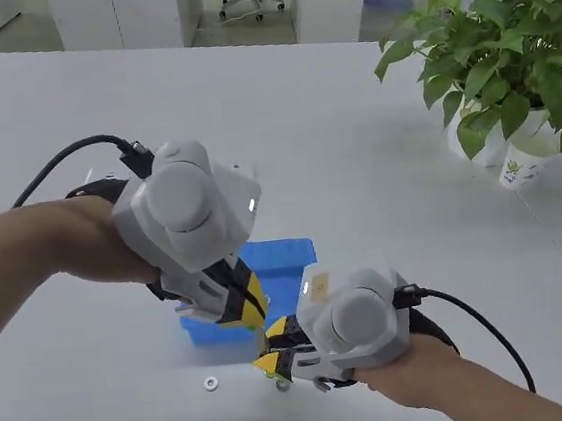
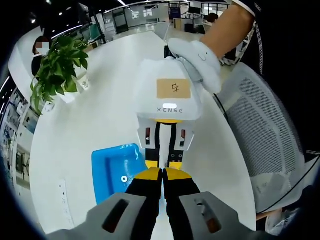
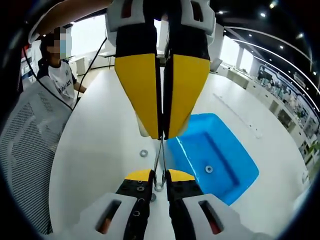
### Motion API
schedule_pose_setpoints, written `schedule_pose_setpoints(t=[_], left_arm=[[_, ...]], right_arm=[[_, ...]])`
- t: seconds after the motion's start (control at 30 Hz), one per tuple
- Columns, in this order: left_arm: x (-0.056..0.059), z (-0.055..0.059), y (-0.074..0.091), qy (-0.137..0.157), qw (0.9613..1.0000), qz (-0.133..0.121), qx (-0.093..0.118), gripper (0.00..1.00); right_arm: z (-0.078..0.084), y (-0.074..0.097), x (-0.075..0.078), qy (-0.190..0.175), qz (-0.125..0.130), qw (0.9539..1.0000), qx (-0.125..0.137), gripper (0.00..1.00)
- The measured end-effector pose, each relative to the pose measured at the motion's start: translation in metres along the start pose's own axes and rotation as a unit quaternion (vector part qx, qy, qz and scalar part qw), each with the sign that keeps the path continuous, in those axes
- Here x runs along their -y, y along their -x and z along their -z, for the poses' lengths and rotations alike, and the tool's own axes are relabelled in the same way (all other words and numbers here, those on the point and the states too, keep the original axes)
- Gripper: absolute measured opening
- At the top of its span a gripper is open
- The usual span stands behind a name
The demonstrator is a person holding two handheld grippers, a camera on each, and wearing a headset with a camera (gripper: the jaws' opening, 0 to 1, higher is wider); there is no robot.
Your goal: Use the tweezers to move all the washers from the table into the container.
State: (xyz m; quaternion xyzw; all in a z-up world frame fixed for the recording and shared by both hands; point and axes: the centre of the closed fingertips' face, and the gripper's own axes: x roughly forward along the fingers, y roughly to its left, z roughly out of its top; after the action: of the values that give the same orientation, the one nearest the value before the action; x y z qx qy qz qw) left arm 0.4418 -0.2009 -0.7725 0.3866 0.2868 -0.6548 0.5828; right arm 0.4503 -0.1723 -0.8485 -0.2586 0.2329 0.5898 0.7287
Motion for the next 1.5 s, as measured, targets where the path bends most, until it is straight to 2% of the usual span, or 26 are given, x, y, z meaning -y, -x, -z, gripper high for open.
schedule_pose_setpoints(t=[0.23,0.27,0.37,0.83,0.97,1.5], left_arm=[[0.003,0.001,-0.008,-0.001,1.0000,0.007,0.000,0.05],[0.003,0.000,-0.007,0.002,1.0000,0.008,0.005,0.05],[0.004,0.002,-0.008,-0.001,1.0000,0.010,0.001,0.05],[0.001,-0.002,-0.009,0.003,0.9999,0.008,0.009,0.05],[0.001,-0.003,-0.010,0.004,0.9999,0.009,0.010,0.05],[0.001,-0.003,-0.007,0.004,0.9999,0.009,0.010,0.05]], right_arm=[[0.007,-0.005,-0.003,-0.008,0.001,1.0000,0.001,0.13],[0.008,-0.005,-0.003,-0.012,0.000,0.9999,0.001,0.13],[0.009,-0.006,-0.004,-0.014,-0.001,0.9999,-0.001,0.13],[0.011,-0.007,-0.004,-0.024,0.004,0.9997,-0.004,0.15],[0.012,-0.007,-0.003,-0.025,0.006,0.9996,-0.005,0.12],[0.009,-0.005,-0.004,-0.029,-0.001,0.9996,-0.006,0.11]])
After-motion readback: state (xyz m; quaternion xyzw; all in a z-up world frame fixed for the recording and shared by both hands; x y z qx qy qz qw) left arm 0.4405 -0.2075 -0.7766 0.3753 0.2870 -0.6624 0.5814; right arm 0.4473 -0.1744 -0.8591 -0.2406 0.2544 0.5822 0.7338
